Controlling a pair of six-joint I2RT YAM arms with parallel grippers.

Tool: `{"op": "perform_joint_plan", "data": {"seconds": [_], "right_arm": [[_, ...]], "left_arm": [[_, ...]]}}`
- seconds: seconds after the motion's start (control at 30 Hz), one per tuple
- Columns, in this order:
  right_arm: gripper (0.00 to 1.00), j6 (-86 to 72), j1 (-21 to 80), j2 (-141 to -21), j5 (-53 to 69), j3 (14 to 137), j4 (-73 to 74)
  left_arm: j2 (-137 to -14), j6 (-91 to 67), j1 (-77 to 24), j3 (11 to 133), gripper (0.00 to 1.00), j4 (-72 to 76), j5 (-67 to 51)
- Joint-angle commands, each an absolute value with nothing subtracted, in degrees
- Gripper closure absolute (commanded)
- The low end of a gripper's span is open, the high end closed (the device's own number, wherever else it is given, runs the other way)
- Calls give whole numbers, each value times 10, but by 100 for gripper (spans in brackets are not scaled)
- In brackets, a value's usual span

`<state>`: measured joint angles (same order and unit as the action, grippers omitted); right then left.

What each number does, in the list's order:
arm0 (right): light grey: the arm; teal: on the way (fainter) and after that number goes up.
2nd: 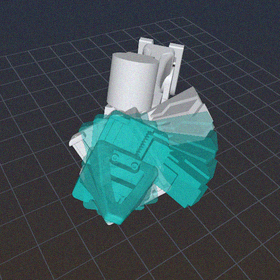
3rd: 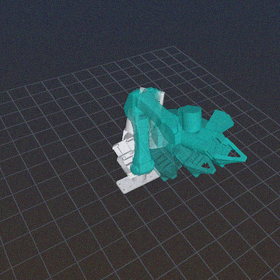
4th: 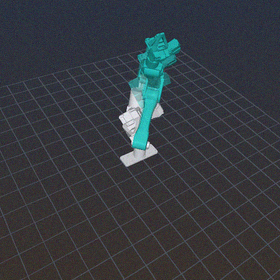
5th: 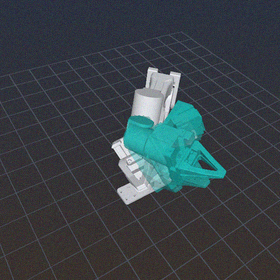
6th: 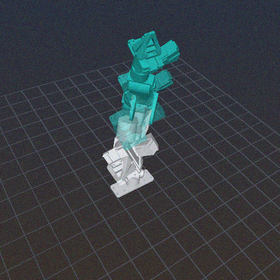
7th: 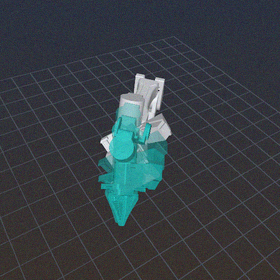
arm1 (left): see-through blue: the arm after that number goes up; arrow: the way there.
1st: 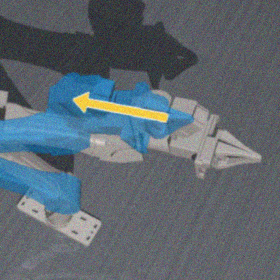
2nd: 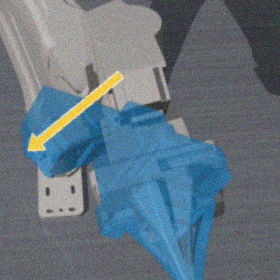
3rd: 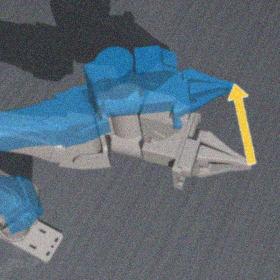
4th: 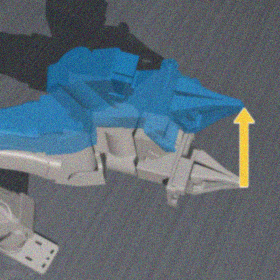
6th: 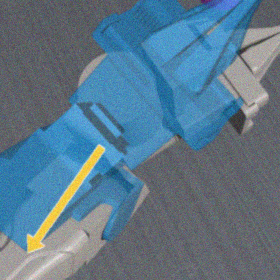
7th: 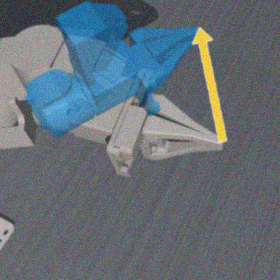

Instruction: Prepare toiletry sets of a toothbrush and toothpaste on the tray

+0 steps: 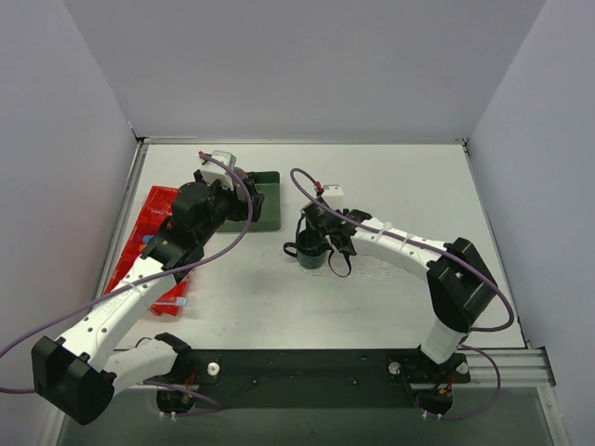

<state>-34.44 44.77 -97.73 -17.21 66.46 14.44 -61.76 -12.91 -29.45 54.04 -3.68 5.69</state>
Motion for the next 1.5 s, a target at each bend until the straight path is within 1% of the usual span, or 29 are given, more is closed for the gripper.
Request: {"op": "perform_joint_plan", "data": {"seconds": [0.0,0.13,0.2,0.33,0.43,0.53,0.67,0.8,0.93,1.0,1.03,1.13,1.2,1.47], "right_arm": [[44,-338,453,-929,-171,676,155],[43,-331,454,-902,-161,671,155],[43,-326,455,-890,-160,668,158],[43,-312,456,-841,-160,657,162],[44,-305,456,-798,-166,643,163],[46,-300,454,-752,-174,626,163],[46,-301,451,-696,-173,606,176],[47,-304,450,-630,-174,580,189],[46,-303,450,-573,-192,548,207],[46,-304,450,-541,-205,538,219],[46,-304,448,-532,-210,534,221],[46,-306,446,-502,-217,522,229],[46,-309,446,-489,-213,516,230],[48,-312,446,-496,-212,515,229]], "left_arm": [[-618,-134,-294,560,7,-26,51],[-624,-136,-294,563,7,-28,52],[-627,-141,-294,568,9,-35,54],[-635,-152,-292,572,9,-38,52],[-652,-173,-272,579,9,-49,44],[-667,-201,-231,589,9,-66,46],[-679,-244,-174,594,8,-97,79],[-684,-318,-69,577,8,-109,95],[-688,-347,-13,556,9,-108,119],[-696,-351,-4,555,11,-108,127],[-706,-352,23,555,11,-110,127],[-726,-363,54,554,15,-104,106],[-736,-368,81,551,19,-98,93],[-783,-365,102,555,26,-81,81]]}}
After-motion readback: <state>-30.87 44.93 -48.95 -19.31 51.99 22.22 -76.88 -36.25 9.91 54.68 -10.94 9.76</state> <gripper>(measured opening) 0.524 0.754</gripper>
